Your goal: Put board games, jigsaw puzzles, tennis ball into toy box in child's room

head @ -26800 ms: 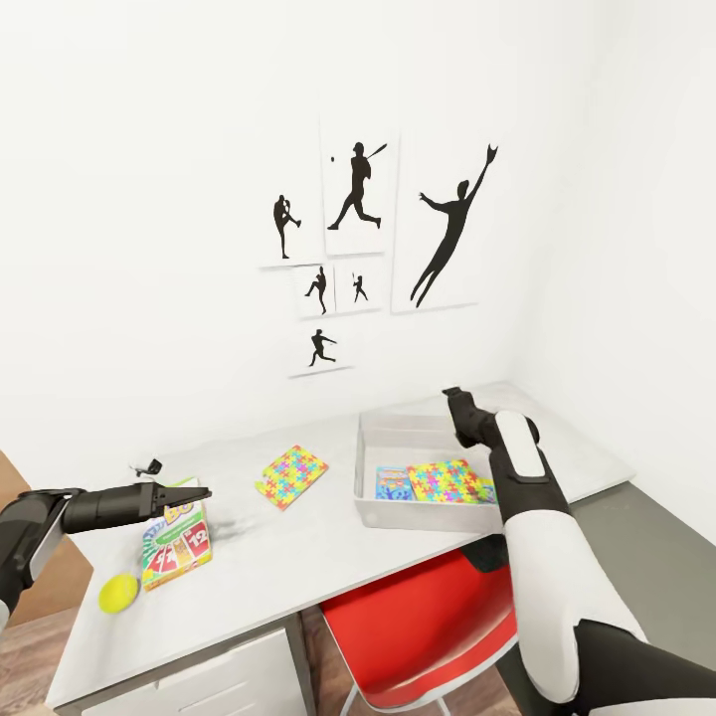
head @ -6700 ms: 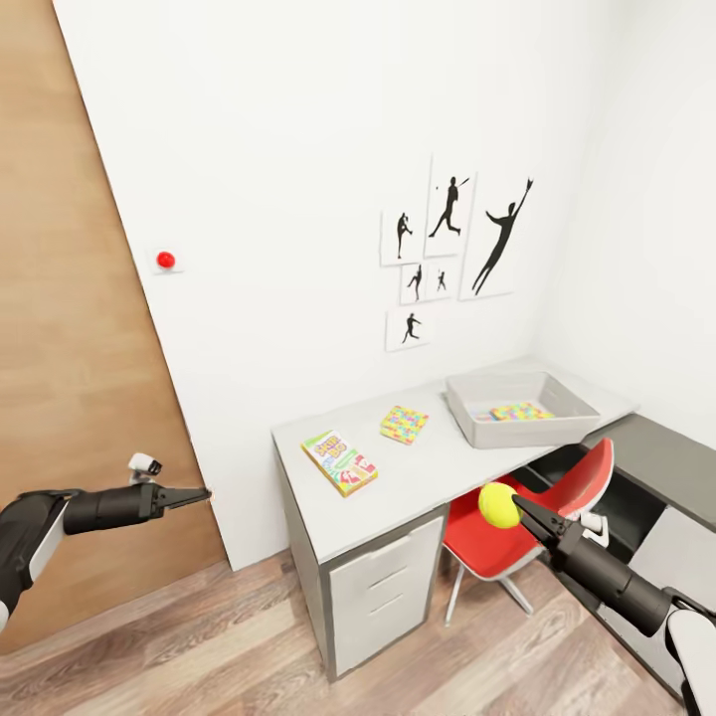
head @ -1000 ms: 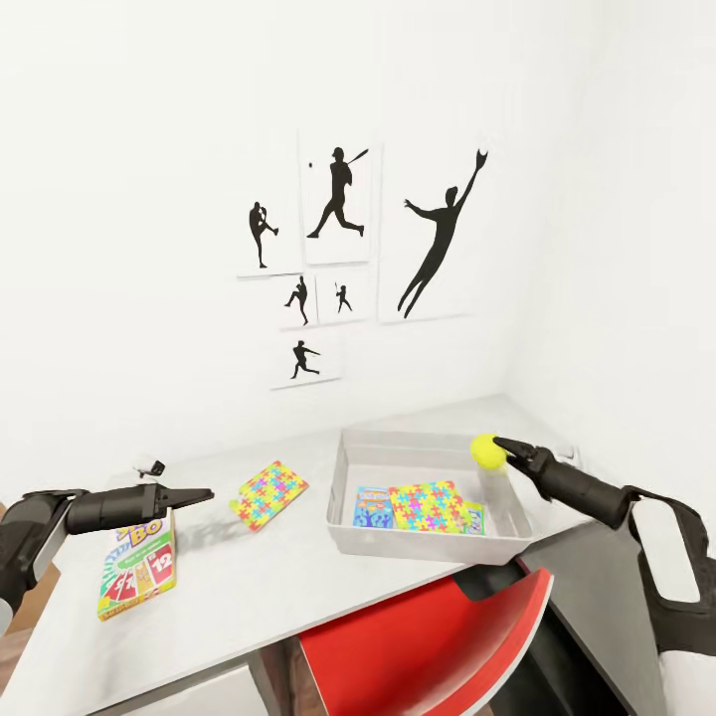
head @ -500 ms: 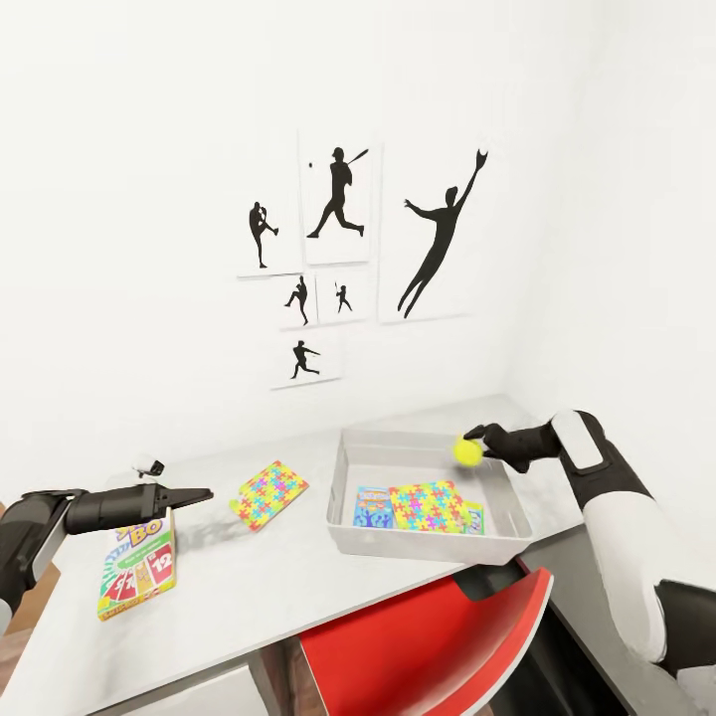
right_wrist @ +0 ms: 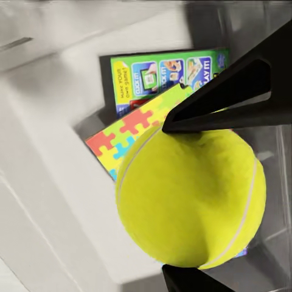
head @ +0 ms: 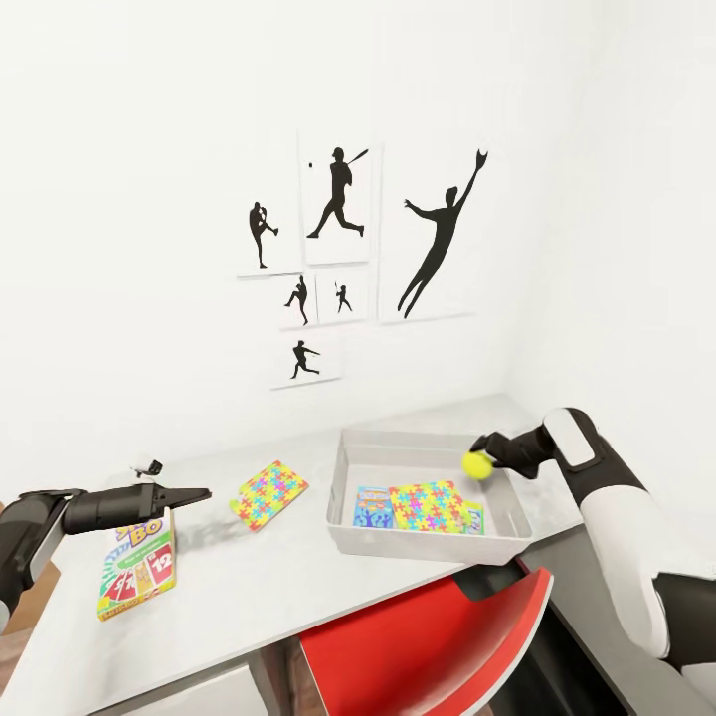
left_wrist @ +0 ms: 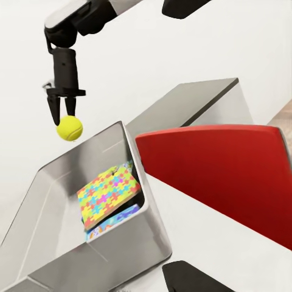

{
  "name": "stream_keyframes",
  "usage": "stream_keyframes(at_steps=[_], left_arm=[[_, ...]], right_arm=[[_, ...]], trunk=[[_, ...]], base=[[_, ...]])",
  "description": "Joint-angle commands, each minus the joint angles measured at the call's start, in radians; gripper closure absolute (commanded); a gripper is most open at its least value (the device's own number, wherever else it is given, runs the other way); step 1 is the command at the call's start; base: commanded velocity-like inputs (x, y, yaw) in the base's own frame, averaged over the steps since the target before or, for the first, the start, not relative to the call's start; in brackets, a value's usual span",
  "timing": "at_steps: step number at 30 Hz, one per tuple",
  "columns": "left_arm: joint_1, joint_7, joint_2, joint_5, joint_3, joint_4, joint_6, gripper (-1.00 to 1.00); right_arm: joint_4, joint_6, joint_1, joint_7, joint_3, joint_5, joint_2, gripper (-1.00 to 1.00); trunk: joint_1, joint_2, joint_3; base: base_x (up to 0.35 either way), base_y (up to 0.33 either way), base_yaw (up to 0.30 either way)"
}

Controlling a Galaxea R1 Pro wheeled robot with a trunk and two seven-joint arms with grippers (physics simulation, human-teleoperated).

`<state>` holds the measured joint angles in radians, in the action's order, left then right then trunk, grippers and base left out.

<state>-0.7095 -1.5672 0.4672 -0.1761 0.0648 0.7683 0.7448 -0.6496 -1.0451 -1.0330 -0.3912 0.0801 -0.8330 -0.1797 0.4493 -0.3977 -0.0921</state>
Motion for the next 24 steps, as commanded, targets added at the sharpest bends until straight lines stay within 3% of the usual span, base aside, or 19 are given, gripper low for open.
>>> stream_keyframes(at_steps=[1, 6, 15, 24], left_arm=[[-0.001, -0.004, 0.0, 0.0, 0.0, 0.0, 0.01, -1.0], [-0.001, -0.004, 0.001, 0.0, 0.0, 0.0, 0.01, -1.0], [-0.001, -0.004, 0.001, 0.0, 0.0, 0.0, 0.01, -1.0], [-0.001, -0.004, 0.001, 0.0, 0.0, 0.0, 0.01, -1.0]], right_arm=[[-0.001, -0.002, -0.001, -0.016, -0.026, -0.012, 0.001, 1.0], [0.0, -0.002, -0.002, -0.018, -0.076, -0.011, 0.001, 1.0], [0.001, -0.002, -0.006, -0.023, -0.087, -0.009, -0.007, 1.0], [0.004, -0.002, -0.007, -0.037, -0.09, -0.009, -0.042, 1.0]], trunk=[[0.001, -0.002, -0.002], [0.001, -0.002, -0.004], [0.001, -0.002, -0.015], [0.001, -0.002, -0.029]], base=[[0.0, 0.0, 0.0], [0.0, 0.0, 0.0], [0.0, 0.0, 0.0], [0.0, 0.0, 0.0]])
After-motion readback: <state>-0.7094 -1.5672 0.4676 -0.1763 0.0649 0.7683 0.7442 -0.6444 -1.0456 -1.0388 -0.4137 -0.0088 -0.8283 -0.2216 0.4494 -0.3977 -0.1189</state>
